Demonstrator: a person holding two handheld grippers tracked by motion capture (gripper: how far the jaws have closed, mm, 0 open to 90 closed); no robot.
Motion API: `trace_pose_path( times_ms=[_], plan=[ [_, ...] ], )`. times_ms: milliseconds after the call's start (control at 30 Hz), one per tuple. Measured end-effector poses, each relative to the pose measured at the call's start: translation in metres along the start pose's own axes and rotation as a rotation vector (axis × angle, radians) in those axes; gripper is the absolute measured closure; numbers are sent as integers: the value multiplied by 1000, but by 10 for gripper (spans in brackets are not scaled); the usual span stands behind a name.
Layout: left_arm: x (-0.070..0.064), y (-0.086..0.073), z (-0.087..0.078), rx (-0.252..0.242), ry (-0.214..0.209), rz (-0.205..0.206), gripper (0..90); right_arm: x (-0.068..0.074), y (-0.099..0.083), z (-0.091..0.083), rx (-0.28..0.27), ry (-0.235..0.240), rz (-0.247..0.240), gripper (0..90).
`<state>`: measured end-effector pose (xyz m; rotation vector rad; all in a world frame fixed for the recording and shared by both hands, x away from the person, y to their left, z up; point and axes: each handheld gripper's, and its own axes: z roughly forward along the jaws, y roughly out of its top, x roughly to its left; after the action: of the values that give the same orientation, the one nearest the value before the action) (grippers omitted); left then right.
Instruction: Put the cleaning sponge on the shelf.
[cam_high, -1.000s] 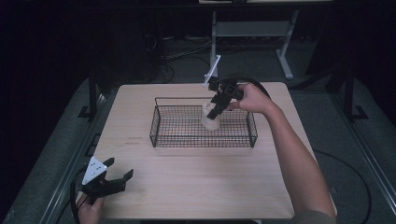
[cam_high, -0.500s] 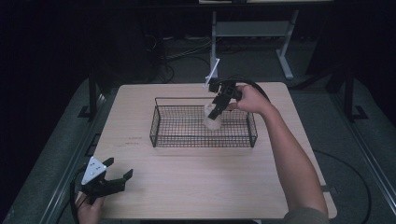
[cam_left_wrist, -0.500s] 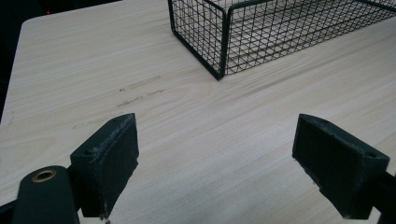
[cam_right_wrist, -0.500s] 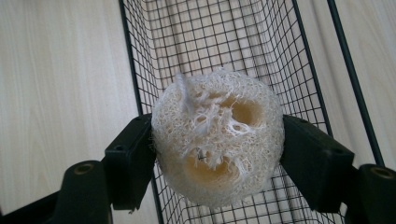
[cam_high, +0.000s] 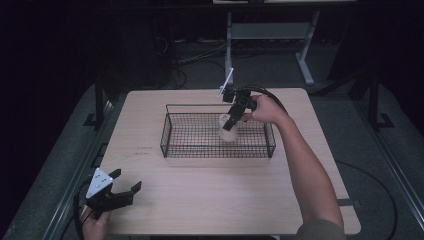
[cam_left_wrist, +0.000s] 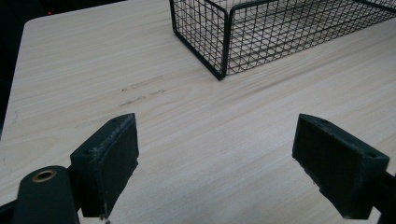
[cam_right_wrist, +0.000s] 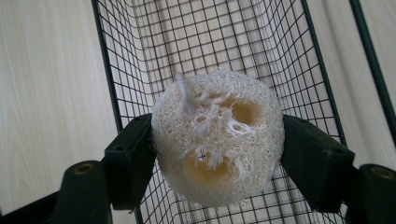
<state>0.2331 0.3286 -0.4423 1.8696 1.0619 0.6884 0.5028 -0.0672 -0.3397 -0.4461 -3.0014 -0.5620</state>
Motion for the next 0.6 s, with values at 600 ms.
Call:
trace_pose_path(
  times_ms=[600],
  plan=[
    [0, 0, 0, 4, -1, 2, 137, -5, -7, 26, 12, 21, 19, 284]
  ],
)
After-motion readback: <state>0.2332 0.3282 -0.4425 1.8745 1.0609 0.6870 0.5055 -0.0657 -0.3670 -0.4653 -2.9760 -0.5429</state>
